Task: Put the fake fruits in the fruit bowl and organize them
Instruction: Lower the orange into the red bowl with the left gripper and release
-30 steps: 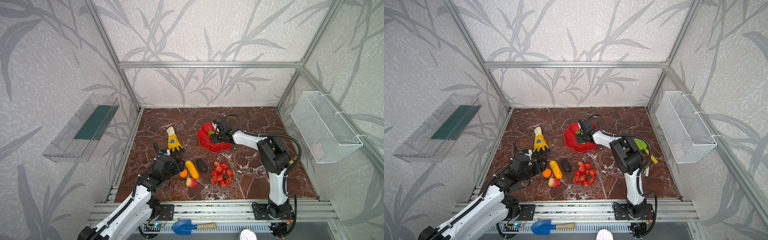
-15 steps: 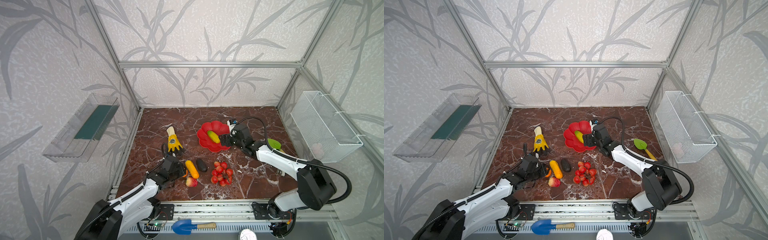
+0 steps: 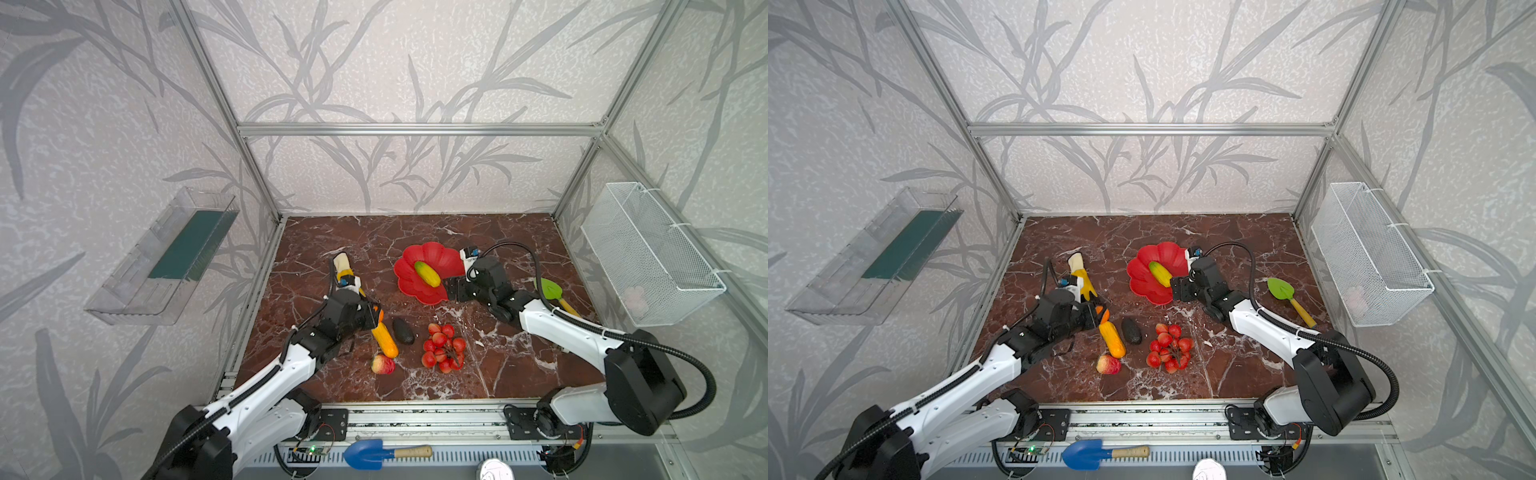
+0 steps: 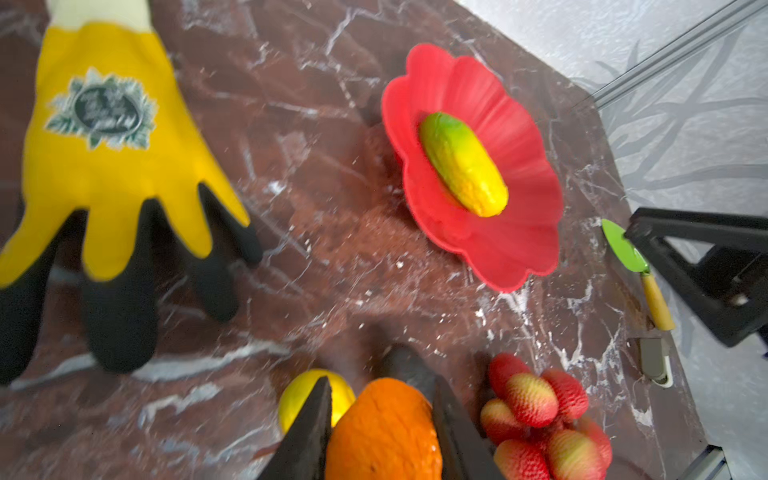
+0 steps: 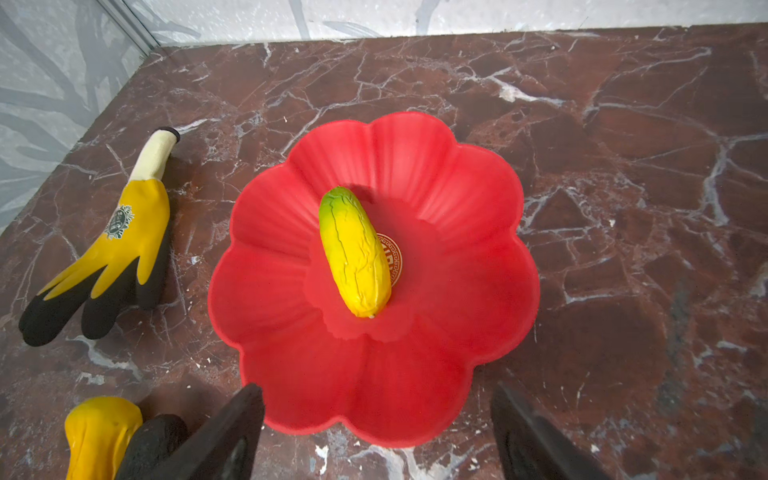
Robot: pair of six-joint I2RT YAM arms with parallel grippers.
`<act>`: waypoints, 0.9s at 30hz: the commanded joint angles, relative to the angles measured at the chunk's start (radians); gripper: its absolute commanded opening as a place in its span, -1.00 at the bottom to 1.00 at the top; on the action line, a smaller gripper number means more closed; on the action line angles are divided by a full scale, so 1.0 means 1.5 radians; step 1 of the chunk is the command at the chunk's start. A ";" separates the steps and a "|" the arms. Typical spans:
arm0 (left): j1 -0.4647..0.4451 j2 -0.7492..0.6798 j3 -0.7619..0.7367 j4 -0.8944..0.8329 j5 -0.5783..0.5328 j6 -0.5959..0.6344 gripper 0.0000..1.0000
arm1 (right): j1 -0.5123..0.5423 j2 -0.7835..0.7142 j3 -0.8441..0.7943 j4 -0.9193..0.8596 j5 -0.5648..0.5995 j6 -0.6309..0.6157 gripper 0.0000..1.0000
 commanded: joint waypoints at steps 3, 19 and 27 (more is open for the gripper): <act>-0.003 0.202 0.139 0.105 0.056 0.069 -0.31 | -0.006 -0.055 -0.038 -0.028 0.011 -0.007 0.73; -0.007 0.619 0.452 0.120 0.143 0.063 -0.06 | -0.007 -0.234 -0.107 -0.167 0.034 -0.039 0.73; -0.005 0.431 0.364 0.193 0.075 0.104 0.35 | 0.025 -0.183 -0.051 -0.159 -0.002 -0.082 0.72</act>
